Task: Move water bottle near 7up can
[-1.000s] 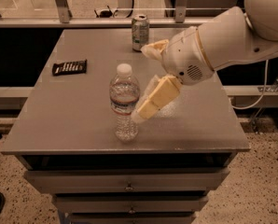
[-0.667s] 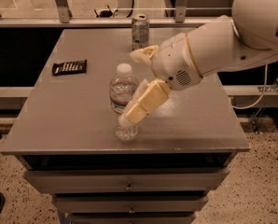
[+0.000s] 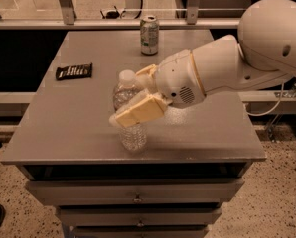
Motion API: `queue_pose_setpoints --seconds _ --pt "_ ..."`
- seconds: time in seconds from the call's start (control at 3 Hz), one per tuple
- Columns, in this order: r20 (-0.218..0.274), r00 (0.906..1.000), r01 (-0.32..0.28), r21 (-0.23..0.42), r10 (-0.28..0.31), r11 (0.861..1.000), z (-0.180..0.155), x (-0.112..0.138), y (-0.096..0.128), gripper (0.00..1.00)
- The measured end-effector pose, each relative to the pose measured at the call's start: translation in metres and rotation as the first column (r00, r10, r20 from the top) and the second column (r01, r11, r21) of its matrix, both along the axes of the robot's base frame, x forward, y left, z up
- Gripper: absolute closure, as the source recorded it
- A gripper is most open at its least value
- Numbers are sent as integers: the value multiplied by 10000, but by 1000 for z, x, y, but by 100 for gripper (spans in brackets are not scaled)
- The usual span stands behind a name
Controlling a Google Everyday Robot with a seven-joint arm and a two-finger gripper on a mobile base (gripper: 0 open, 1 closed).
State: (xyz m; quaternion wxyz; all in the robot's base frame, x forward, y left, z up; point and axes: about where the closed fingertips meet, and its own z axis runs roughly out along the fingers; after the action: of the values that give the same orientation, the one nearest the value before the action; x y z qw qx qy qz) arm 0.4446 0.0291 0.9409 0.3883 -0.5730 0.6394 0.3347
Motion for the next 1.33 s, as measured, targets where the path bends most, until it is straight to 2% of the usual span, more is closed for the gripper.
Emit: queue_pose_setpoints --seconds 0.33,0.67,1.0,1.33 --pt "-9 9993 381 192 -381 9991 -2 3 -12 70" --pt "331 9961 806 235 -814 9965 9 15 -28 93" --pt "1321 9763 1707 163 -1714 9852 42 47 -71 100" --pt "1897 9634 1854 382 -1893 9819 74 53 -77 100"
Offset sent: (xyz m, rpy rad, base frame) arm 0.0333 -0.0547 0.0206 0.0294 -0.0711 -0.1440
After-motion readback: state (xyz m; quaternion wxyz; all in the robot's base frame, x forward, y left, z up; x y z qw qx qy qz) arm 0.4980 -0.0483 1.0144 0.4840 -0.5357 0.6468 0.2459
